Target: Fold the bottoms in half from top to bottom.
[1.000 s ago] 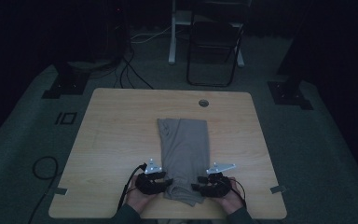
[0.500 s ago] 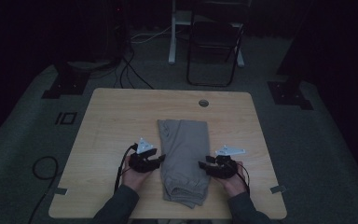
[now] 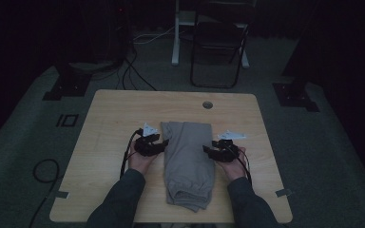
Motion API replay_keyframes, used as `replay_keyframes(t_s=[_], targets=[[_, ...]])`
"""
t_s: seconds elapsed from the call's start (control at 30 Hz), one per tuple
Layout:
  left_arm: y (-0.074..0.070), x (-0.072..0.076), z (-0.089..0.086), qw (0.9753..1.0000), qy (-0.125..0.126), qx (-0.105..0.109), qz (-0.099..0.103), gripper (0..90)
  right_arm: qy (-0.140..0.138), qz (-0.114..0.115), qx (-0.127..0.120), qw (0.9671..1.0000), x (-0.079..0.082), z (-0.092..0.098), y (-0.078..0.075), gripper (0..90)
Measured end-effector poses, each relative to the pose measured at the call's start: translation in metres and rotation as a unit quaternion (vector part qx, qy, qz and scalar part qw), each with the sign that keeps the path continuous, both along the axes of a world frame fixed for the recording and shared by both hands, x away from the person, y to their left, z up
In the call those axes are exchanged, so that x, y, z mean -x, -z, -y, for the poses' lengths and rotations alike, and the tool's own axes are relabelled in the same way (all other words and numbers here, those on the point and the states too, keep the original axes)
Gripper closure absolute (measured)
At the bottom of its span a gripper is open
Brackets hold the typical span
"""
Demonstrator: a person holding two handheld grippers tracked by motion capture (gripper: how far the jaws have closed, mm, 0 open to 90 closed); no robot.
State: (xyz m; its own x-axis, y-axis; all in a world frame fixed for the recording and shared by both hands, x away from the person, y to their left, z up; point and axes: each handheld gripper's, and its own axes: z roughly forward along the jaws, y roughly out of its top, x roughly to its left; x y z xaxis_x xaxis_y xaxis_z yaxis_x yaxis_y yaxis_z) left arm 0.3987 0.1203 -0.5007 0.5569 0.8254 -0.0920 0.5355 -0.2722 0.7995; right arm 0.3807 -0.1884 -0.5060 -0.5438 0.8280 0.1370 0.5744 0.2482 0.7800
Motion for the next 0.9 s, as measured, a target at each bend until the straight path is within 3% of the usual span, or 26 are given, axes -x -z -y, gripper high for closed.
replay_keyframes(t_s=[0.33,0.7,0.9], targets=[[0.004,-0.027,0.0,0.9996,-0.024,-0.012,-0.006,46.6,0.032,0.0,0.013,0.9994,-0.033,0.001,0.002,45.3],[0.011,-0.047,0.001,0.9986,-0.046,-0.021,-0.017,44.6,0.037,-0.002,0.03,0.9989,-0.056,-0.002,0.008,43.9],[0.013,-0.058,0.002,0.9977,-0.059,-0.022,-0.026,43.6,0.045,-0.006,0.026,0.9986,-0.069,-0.001,0.011,43.9]])
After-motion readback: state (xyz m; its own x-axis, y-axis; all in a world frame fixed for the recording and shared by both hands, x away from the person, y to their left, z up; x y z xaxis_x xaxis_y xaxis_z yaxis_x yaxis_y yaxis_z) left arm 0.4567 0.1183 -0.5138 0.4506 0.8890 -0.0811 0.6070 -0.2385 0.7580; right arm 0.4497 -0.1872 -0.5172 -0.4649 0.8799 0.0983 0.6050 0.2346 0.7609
